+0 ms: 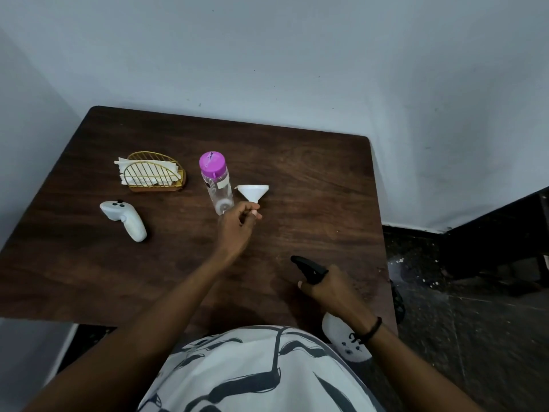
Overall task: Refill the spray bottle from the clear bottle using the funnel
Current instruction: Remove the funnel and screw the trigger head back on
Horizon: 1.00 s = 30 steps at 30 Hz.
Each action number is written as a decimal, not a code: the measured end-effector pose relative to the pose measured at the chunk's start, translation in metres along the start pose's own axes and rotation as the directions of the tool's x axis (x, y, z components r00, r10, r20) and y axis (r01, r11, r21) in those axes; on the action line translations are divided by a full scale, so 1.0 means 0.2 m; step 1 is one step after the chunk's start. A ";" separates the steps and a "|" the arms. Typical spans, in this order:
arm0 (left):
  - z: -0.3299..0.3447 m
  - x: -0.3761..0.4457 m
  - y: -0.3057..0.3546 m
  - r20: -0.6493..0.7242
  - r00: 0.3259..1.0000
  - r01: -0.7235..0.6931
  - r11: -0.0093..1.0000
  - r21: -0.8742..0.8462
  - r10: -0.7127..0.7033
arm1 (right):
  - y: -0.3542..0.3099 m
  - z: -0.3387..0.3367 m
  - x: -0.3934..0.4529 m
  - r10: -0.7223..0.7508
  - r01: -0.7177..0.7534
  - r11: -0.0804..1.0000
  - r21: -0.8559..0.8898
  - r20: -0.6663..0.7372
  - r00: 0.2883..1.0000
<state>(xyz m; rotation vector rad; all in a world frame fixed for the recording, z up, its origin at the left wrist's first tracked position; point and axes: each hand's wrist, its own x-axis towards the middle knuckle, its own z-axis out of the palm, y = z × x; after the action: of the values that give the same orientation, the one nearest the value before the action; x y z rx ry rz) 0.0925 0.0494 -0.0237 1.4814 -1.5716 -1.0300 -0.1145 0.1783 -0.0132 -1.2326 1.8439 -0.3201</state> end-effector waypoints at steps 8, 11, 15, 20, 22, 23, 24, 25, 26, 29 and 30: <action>0.02 0.01 -0.01 0.050 0.999 0.013 1.000 -0.014 -0.012 | 0.01 0.01 0.01 -0.008 0.014 0.993 -0.119 0.050 0.999; 0.03 0.02 -0.02 0.056 0.998 0.013 1.000 -0.011 -0.012 | 0.00 -0.02 0.01 -0.039 0.039 0.999 0.001 0.083 0.996; 0.02 0.03 -0.01 0.061 0.998 0.009 1.000 -0.005 -0.008 | -0.05 -0.11 0.01 -0.104 0.111 0.975 0.192 -0.044 0.994; 0.02 0.02 -0.02 0.076 0.997 0.017 1.000 -0.007 -0.016 | -0.16 -0.22 0.11 -0.192 0.318 0.857 0.405 -0.322 0.927; 0.02 0.03 -0.02 0.092 0.996 0.020 1.000 0.000 -0.020 | -0.18 -0.25 0.19 -0.171 0.360 0.815 0.454 -0.404 0.899; 0.03 0.03 -0.02 0.100 0.995 0.022 1.000 0.003 -0.022 | -0.19 -0.27 0.24 -0.177 0.381 0.803 0.459 -0.428 0.886; 0.03 0.04 -0.02 0.104 0.994 0.021 1.000 0.007 -0.022 | -0.20 -0.28 0.28 -0.179 0.396 0.795 0.459 -0.446 0.877; 0.03 0.04 -0.02 0.107 0.994 0.019 1.000 0.011 -0.020 | -0.21 -0.28 0.33 -0.170 0.401 0.784 0.474 -0.458 0.873; 0.03 0.04 -0.01 0.110 0.994 0.018 1.000 0.012 -0.019 | -0.23 -0.29 0.38 -0.158 0.401 0.777 0.485 -0.466 0.870; 0.05 0.04 0.00 0.112 0.994 0.007 1.000 0.026 -0.010 | -0.26 -0.28 0.49 -0.163 0.425 0.753 0.502 -0.484 0.860; 0.05 0.04 0.01 0.109 0.994 0.002 1.000 0.029 -0.005 | -0.26 -0.28 0.52 -0.158 0.429 0.751 0.502 -0.493 0.855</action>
<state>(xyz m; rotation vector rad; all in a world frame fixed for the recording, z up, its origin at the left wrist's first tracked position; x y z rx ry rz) 0.0821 0.0422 -0.0264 1.4694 -1.6669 -1.1111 -0.1382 0.0518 -0.0018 -1.0412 1.6618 -1.3495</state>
